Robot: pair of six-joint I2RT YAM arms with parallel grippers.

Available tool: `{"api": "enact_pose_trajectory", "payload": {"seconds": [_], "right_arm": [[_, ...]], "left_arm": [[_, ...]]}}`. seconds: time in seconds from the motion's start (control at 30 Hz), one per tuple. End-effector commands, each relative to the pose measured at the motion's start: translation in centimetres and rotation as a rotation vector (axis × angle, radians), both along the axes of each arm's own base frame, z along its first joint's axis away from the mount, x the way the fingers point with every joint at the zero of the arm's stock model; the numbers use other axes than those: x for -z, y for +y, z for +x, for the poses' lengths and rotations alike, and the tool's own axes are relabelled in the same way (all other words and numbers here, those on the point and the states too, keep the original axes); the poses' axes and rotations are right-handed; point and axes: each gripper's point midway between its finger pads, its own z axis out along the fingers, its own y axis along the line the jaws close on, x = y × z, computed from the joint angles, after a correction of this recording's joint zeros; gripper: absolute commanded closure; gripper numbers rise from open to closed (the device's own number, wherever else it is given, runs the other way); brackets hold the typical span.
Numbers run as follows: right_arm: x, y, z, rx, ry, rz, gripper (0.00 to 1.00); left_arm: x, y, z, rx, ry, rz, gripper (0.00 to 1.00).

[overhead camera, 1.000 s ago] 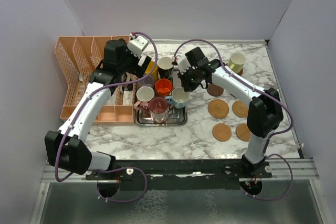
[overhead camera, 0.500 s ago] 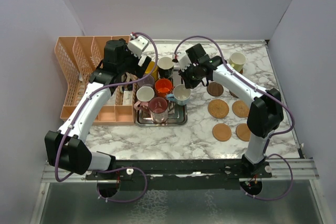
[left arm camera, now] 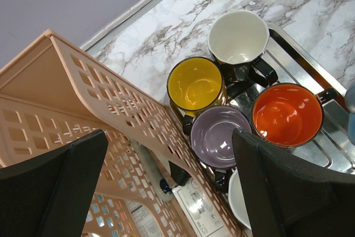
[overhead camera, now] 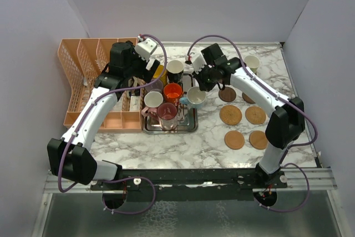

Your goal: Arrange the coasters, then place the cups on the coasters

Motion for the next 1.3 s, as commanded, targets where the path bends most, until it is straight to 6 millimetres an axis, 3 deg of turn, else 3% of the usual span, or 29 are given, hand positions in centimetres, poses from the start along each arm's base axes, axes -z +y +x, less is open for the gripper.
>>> {"api": "enact_pose_trajectory", "payload": {"seconds": [0.0,0.2,0.5,0.77,1.27], "right_arm": [[-4.8,-0.5,1.0,-0.042,-0.126,0.06,0.99],[-5.9,-2.7,2.5,-0.056,-0.156,0.067,0.99],[-7.0,-7.3,6.5,-0.061,-0.202,0.09,0.99],[-6.8,-9.2,9.9,-0.108,-0.219,0.126,0.99],[-3.1,-12.8,15.7,-0.19,-0.18,0.089,0.99]], "left_arm": [[-0.7,-0.1,-0.3,0.021,-0.017,-0.007,0.01],[-0.7,-0.1,-0.4,0.023,-0.016,-0.008,0.01],[-0.7,-0.2,-0.5,0.026,-0.019,-0.008,0.01],[-0.5,-0.2,-0.5,0.032,-0.017,-0.004,0.01],[-0.3,-0.4,-0.7,0.045,-0.013,-0.005,0.01]]}}
